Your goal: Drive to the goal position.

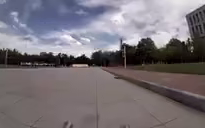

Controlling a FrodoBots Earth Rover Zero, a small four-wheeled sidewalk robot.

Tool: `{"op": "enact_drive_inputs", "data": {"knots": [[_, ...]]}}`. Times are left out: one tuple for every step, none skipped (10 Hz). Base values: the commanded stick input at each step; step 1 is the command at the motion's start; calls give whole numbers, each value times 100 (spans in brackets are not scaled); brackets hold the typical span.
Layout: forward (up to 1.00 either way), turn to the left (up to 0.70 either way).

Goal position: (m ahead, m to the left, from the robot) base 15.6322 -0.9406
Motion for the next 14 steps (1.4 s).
{"op": "enact_drive_inputs", "data": {"knots": [[100,0],[100,0],[100,0],[100,0],[100,0],[100,0],[100,0],[100,0],[100,0],[100,0],[100,0],[100,0],[100,0],[100,0]]}}
